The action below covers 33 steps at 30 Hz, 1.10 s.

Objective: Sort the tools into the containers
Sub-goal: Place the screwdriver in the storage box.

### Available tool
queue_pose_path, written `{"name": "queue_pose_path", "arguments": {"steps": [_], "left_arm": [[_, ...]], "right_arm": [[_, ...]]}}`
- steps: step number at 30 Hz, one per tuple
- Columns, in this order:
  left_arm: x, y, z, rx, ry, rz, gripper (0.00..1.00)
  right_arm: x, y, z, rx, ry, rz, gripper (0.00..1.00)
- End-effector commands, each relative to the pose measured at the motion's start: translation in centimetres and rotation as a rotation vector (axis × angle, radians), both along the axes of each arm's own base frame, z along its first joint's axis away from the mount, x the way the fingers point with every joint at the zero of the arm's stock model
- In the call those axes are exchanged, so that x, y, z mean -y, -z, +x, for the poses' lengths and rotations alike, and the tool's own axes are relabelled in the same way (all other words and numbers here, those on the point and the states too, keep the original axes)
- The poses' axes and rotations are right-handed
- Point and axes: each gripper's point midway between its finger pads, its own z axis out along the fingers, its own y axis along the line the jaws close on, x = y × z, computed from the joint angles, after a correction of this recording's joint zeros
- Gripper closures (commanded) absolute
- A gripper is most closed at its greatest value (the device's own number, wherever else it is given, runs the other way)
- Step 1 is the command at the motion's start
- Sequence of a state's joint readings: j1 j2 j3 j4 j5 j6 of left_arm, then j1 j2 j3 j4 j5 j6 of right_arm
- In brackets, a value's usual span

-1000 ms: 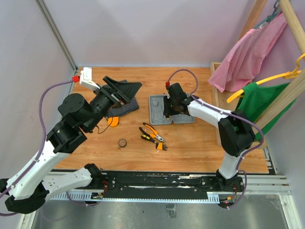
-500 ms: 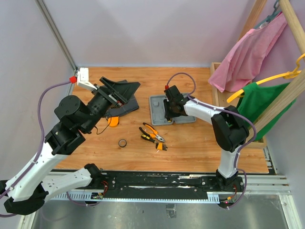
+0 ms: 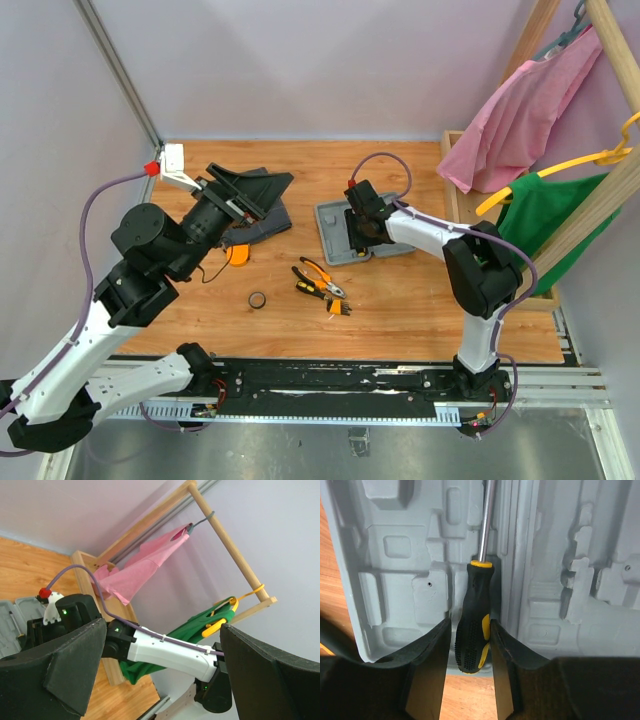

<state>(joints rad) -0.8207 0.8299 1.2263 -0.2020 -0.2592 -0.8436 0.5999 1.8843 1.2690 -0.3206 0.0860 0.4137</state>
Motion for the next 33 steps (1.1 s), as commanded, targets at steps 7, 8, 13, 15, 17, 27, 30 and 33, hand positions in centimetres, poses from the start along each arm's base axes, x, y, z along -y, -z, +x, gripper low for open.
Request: {"name": "queue_pose_path", "arguments": {"steps": [7,8,13,15,17,27,30,33], "left_arm": [[0.3,-0.8,-0.5,0.034,0.03,-0.039,0.01],[0.3,-0.9,-0.5,0.037,0.028,-0.041,0.01],[0.4,-1.0,-0.6,0.047,0.037,-0.038,0.01],[0.5,-1.0,-0.6,0.047,0.04,-0.042,0.01],[0.5,-0.9,-0.7,0.048,0.043,-0.049,0.01],[-0.2,-1.5,-1.0,0.062,0.031,-0.065,0.01],[-0.6,-1.7,-1.2,0.074,0.028,-0.078,0.01],[-0.6,-1.8,-1.3,0.074,0.026,-0.078,0.01]], "right_arm": [[2.0,-3.2,1.1,0.095,0.01,-0.089,0.57],[2.0,-3.3,1.1,0.1,0.002,-0.095,0.57],[2.2,-3.3,1.2,0.115,-0.044,-0.135,0.57],[2.2,-3.2,1.2,0.113,-0.054,-0.143,0.57],[2.0,-3.2,1.2,0.114,-0.073,-0.135,0.57],[0.4,-2.6,0.9,0.104,-0.15,-0.073,0.57],[0.6,-2.2,0.9,0.101,-0.153,-0.088,0.57],[0.9,-1.7,0.7,0.089,-0.154,-0.104,0.57]]}}
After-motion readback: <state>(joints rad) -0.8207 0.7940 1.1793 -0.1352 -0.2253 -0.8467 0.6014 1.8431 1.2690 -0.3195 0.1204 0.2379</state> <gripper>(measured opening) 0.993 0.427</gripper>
